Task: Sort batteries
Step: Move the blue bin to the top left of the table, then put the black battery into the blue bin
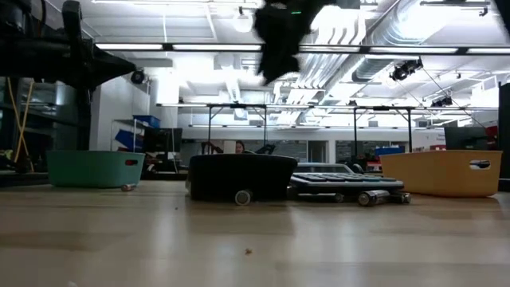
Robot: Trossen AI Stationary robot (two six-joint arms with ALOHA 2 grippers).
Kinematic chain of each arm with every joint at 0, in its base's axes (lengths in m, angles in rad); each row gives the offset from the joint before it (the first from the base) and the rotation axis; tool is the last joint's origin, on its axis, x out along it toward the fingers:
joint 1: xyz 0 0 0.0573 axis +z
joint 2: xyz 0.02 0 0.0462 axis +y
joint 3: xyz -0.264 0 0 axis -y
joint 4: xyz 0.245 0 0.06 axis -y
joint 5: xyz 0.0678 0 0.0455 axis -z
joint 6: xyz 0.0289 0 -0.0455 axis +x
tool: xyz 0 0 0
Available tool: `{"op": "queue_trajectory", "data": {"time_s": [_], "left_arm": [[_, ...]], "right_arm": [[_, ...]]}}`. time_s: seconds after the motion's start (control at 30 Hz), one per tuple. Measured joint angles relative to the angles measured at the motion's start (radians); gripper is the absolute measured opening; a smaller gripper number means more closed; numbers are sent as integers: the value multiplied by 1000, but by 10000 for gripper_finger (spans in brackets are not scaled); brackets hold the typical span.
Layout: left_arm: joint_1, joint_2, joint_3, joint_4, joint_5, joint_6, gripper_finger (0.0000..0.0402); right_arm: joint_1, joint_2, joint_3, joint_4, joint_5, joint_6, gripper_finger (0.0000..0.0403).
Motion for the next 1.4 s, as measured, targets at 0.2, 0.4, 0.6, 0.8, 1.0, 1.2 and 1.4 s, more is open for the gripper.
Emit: {"op": "queue_trajectory", "data": {"time_s": [0.2, 0.4, 0.6, 0.8, 1.0, 1.2, 1.4], "left_arm": [[68, 161, 116, -273, 122, -72, 1], [186, 553, 328, -689, 307, -206, 0], [279, 992, 491, -760, 334, -124, 0], [309, 1306, 585, -609, 446, -71, 0], [272, 1491, 720, -425, 514, -87, 0], [235, 1643, 936, -350, 463, -39, 0], [243, 1768, 1170, -461, 536, 81, 0]], "right_arm": [[41, -408, -504, 216, 148, 338, 208], [80, -620, -765, 377, 213, 616, 208], [106, -652, -813, 400, 219, 644, 208], [156, -653, -812, 412, 219, 625, 208], [209, -653, -812, 401, 219, 610, 208], [239, -653, -812, 387, 219, 606, 208], [264, -667, -812, 382, 224, 587, 208]]}}
